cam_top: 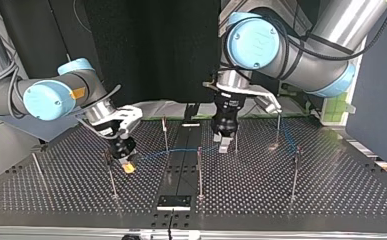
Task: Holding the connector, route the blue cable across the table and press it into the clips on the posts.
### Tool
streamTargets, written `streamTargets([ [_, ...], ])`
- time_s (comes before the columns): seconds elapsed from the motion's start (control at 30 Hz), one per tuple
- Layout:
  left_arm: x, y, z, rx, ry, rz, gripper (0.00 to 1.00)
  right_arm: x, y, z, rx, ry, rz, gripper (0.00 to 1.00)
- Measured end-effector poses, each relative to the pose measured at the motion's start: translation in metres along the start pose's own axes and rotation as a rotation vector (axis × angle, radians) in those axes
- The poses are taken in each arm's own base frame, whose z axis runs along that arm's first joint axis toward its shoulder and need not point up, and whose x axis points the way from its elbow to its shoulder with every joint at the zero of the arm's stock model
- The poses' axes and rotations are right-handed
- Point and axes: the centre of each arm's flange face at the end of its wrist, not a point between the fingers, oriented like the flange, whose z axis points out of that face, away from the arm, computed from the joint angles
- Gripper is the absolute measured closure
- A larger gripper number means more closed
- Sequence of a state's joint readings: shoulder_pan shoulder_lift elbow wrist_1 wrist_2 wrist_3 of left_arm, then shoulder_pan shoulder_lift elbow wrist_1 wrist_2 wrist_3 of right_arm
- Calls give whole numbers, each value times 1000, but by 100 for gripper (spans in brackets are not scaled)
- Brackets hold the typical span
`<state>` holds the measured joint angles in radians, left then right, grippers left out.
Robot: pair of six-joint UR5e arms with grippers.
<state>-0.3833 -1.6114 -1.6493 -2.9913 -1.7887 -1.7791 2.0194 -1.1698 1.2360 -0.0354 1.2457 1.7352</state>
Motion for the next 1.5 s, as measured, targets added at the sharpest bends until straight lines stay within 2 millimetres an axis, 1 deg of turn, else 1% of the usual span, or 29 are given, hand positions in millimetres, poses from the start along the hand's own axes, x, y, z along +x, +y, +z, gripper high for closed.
streamTargets([
  [0.4, -2, -20, -9, 11, -24, -13, 0, 6, 3, -2, -8, 10, -1, 100],
  [0.57, -6, -29, -10, 10, -34, -24, 0, 8, 6, -3, -33, 14, -1, 100],
  [0.77, -1, -47, -2, 10, -28, -27, 0, 9, 8, -4, -55, 16, 0, 100],
  [1.1, 14, -87, 7, 3, -18, -32, 0, 9, 7, -4, -59, 16, -1, 100],
  [1.27, 19, -94, 20, -11, -19, -32, 0, 9, 6, -4, -58, 16, -2, 100],
  [1.5, 32, -99, 40, -21, -4, -22, 0, 9, 5, -4, -56, 15, -2, 100],
])
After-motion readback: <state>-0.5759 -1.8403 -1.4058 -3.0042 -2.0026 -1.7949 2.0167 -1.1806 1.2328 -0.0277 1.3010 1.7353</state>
